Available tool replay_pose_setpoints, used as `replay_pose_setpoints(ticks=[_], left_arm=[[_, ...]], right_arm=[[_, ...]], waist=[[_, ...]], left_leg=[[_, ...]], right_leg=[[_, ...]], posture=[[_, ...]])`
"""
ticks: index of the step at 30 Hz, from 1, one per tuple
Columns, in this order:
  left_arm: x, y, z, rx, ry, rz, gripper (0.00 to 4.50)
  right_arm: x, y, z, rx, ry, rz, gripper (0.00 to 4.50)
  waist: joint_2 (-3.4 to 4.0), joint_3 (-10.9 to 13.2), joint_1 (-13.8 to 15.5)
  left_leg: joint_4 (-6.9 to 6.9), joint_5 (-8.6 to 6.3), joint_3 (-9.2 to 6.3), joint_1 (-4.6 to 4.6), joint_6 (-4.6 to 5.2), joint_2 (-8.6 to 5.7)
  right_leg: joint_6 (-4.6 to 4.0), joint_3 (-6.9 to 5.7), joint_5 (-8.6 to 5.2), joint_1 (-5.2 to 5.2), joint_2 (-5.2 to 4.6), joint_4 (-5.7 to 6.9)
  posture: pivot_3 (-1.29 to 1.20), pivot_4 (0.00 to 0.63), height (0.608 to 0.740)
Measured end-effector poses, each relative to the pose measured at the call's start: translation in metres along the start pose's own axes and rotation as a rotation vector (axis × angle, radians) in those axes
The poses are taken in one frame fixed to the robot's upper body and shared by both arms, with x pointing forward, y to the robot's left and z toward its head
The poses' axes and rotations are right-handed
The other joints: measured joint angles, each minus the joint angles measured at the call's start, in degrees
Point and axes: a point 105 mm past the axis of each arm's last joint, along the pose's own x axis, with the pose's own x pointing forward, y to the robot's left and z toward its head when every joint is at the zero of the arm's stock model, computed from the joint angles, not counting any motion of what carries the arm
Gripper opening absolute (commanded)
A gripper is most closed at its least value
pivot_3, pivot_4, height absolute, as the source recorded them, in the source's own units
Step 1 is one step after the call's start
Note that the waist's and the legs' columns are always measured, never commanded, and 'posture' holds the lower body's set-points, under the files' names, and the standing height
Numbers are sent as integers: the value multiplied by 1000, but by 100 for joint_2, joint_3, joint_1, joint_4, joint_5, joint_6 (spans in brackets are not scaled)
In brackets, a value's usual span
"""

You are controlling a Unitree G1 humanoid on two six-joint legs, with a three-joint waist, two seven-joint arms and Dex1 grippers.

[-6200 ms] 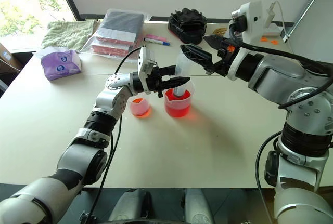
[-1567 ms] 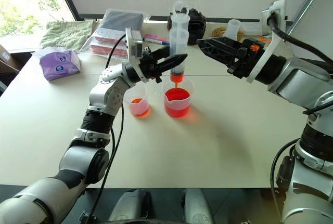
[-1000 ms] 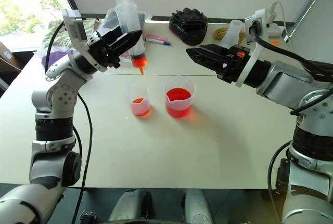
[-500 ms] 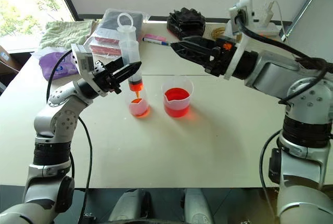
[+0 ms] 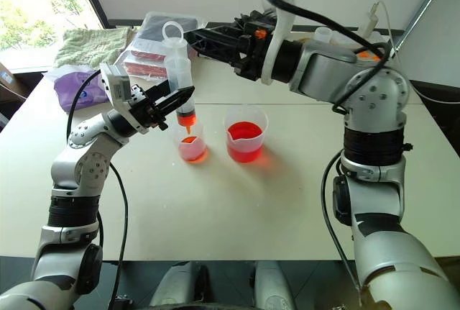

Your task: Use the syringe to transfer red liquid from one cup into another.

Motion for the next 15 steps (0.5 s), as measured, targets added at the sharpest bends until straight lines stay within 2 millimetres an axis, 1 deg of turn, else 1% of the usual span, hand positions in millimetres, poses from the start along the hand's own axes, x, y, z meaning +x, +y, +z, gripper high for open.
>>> replay_pose_setpoints(ticks=[3,6,11,15], left_arm=[[-1,0,-1,4,3,4,1535],[-1,1,-1,5,6,7,1535],[-1,0,0,11,5,10,1535],[-3,1,-3,7,11,18,1535]], right_arm=[[13,-9,-4,-7,21,-50,3189],[26,-9,-8,-12,37,-55,3189],[38,-9,-3,-32,33,-63,3189],[42,-9,-4,-36,38,-72,3189]], waist=[[0,0,-5],[1,0,-10],[1,0,-2],[1,0,-11]], left_leg=[[0,0,0,0,0,0],[-2,0,1,0,0,1],[-1,0,1,0,0,0],[-2,0,1,0,0,0]], right_leg=[[0,-1,0,-2,0,2],[0,-2,0,-4,-1,6],[0,-3,0,-4,-6,6],[0,-4,0,-4,-7,6]], posture=[[0,150,740],[0,150,740],[0,150,740],[0,150,740]])
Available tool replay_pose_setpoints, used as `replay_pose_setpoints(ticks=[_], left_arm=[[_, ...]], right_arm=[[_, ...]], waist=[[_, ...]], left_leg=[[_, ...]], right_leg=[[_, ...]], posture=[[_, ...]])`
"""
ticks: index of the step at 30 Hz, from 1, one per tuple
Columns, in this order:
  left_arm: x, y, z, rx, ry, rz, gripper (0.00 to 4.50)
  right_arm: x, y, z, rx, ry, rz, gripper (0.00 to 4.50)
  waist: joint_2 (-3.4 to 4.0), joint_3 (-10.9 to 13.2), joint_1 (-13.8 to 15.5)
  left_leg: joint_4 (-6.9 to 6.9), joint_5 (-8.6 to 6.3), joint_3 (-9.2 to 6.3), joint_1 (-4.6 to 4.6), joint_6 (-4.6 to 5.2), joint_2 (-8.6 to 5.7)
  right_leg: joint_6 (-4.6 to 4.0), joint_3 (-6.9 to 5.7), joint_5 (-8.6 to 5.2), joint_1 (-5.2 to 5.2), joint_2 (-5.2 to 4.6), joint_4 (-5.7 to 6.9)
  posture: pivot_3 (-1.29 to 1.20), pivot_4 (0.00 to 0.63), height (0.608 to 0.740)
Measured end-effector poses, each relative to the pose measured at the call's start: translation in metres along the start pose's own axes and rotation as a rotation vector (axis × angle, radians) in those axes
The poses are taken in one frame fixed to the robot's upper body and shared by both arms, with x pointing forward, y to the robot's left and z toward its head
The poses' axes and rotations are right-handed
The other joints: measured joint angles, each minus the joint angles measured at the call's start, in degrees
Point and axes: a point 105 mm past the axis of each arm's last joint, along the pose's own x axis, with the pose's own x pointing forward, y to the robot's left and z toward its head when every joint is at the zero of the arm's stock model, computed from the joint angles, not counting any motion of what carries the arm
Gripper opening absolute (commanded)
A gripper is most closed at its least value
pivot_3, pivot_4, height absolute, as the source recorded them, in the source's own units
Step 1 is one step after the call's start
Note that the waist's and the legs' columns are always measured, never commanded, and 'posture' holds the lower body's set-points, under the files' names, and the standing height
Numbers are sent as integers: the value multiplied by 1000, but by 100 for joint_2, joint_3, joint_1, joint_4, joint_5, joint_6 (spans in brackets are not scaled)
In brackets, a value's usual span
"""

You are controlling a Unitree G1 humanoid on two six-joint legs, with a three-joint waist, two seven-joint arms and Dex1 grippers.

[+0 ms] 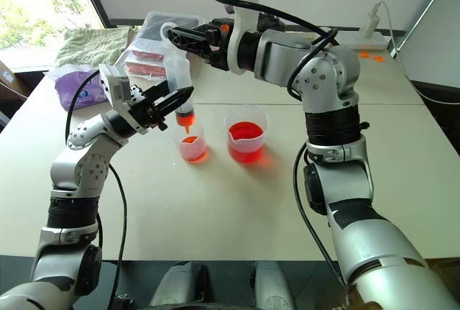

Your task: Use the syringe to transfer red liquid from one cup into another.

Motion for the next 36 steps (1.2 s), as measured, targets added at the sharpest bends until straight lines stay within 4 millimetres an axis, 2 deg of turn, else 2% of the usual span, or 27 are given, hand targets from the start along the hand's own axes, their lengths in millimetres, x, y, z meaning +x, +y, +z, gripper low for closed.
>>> replay_pose_setpoints(ticks=[7,9,11,15,36], left_arm=[[-2,1,-2,-3,5,13,1535],[-3,2,-2,0,7,16,1535],[-4,3,-3,0,11,22,1535],[-6,7,-3,4,17,44,1535],[-6,3,-2,17,23,6,1535]], right_arm=[[6,2,-3,6,0,-10,3189],[8,2,-3,15,0,-14,2697],[11,6,-5,29,-1,-5,1997],[13,13,-4,24,-4,10,18],[3,26,-10,-46,27,30,18]], waist=[[0,0,-7],[0,0,-8],[0,0,-14],[0,0,-15],[1,0,-16]], left_leg=[[-1,0,-1,0,0,1],[-1,0,-1,0,0,1],[-2,0,-1,0,0,1],[-2,0,-2,0,0,2],[-3,0,-2,0,0,-1]], right_leg=[[0,-2,0,0,0,4],[0,-2,0,0,0,4],[0,-2,0,-1,0,5],[0,-4,0,-2,-1,5],[0,-6,0,-2,-4,4]], posture=[[0,150,740],[0,150,740],[0,150,740],[0,150,740],[0,150,740]])
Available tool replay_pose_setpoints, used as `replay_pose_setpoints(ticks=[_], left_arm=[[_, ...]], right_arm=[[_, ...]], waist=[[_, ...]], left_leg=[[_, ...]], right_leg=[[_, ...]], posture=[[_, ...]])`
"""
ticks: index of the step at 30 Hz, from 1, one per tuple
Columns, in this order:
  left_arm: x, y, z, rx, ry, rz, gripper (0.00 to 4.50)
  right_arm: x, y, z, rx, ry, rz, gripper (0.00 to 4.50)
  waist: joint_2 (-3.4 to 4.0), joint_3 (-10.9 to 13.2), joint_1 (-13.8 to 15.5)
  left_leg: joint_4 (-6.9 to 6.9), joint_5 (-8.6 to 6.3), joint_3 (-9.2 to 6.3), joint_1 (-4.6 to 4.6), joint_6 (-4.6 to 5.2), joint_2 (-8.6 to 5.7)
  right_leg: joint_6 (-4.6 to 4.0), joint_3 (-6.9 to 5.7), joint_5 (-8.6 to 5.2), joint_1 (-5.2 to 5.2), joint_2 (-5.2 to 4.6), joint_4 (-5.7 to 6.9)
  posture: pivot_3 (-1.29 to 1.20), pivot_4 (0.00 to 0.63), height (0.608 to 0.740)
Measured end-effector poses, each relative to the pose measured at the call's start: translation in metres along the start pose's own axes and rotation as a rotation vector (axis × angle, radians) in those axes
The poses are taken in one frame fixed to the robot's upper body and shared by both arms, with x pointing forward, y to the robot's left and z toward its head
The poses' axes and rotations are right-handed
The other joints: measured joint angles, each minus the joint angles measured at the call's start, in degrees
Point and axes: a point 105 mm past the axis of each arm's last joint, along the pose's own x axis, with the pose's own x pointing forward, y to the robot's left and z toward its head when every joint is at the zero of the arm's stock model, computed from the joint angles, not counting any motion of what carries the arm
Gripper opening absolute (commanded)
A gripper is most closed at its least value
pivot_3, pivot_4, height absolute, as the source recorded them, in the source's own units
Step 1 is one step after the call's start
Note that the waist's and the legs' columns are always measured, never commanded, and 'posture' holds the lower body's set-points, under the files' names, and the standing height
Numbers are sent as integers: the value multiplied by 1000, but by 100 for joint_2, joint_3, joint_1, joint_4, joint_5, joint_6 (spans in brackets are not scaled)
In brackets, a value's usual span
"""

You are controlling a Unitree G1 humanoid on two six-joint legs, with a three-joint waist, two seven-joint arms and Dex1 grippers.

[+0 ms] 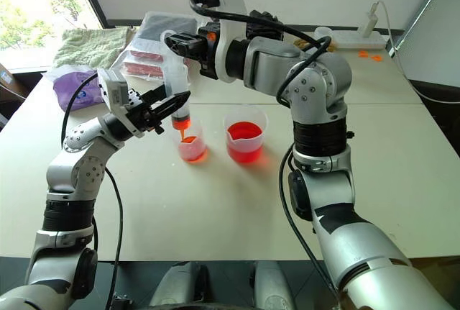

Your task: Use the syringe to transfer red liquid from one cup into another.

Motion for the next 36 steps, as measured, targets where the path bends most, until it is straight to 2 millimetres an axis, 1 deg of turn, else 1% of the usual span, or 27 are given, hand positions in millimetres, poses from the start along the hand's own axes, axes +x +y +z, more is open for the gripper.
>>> replay_pose_setpoints(ticks=[16,20,25,36], left_arm=[[8,-3,2,-7,-29,-28,1535],[9,-4,0,-14,-25,-35,1535],[11,-5,-7,-28,-1,-41,1535],[12,-4,-7,-27,0,-47,1535]], right_arm=[[-7,3,-3,-33,13,-6,18],[-8,2,-8,-22,15,-12,18],[-10,-5,-19,19,28,-30,18],[-10,-5,-25,32,28,-41,18]], waist=[[0,0,3],[0,0,2],[0,0,2],[0,0,1]], left_leg=[[0,0,0,0,0,-5],[0,0,-1,0,0,-5],[0,0,-1,0,0,-5],[-1,0,-1,0,0,-5]], right_leg=[[0,0,0,0,0,-1],[0,0,0,0,0,-1],[0,0,0,0,0,-1],[0,0,0,0,1,-2]], posture=[[0,150,740],[0,150,740],[0,150,740],[0,150,740]])
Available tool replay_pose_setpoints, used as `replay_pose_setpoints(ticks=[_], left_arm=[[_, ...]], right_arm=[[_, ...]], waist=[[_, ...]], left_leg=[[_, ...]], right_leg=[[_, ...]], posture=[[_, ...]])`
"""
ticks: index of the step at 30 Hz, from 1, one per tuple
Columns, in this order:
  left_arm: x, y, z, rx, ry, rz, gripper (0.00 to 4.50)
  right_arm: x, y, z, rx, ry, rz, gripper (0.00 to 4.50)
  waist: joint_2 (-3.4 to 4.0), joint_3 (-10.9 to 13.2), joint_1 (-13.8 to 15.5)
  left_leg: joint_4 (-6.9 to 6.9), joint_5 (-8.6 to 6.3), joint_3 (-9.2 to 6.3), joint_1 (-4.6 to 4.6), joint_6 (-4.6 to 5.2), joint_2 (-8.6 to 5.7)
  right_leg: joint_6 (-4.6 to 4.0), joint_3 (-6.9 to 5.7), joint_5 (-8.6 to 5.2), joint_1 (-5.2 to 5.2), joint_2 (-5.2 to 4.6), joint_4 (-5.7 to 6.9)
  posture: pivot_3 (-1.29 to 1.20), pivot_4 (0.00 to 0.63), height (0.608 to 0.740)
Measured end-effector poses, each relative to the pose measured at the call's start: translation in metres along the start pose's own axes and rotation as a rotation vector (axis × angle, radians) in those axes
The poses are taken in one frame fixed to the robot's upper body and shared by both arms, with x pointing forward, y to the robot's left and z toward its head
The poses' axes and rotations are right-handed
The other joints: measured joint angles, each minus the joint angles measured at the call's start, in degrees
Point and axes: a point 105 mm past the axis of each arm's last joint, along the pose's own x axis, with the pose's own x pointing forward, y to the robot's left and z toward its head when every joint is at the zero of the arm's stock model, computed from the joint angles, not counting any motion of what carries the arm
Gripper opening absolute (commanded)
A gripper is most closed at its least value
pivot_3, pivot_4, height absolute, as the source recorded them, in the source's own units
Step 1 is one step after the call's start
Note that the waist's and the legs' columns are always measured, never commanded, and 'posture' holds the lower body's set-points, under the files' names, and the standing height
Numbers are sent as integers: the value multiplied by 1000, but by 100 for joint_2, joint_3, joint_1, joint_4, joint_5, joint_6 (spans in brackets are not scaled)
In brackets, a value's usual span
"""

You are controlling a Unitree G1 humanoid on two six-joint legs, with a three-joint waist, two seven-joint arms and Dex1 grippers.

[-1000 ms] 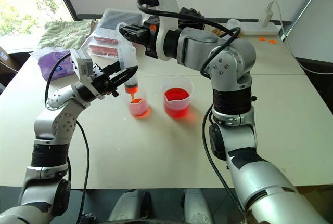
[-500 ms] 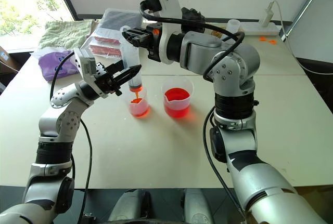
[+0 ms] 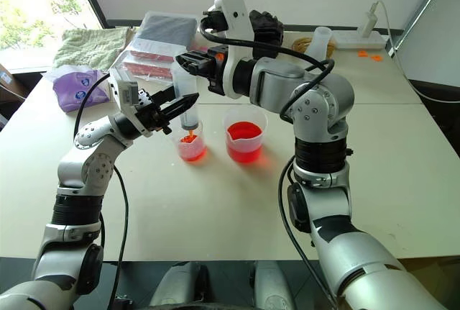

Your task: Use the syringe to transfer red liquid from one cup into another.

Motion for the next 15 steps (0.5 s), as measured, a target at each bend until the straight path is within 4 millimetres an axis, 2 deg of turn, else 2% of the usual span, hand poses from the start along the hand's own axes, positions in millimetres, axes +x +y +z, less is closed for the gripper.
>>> replay_pose_setpoints(ticks=[15], left_arm=[[0,0,0,-1,3,-1,1535]], right_arm=[[-1,0,-1,-2,-2,-3,18]], waist=[[0,0,0]], left_leg=[[0,0,0,0,0,0]], right_leg=[[0,0,0,0,0,-2]], posture=[[0,150,740]])
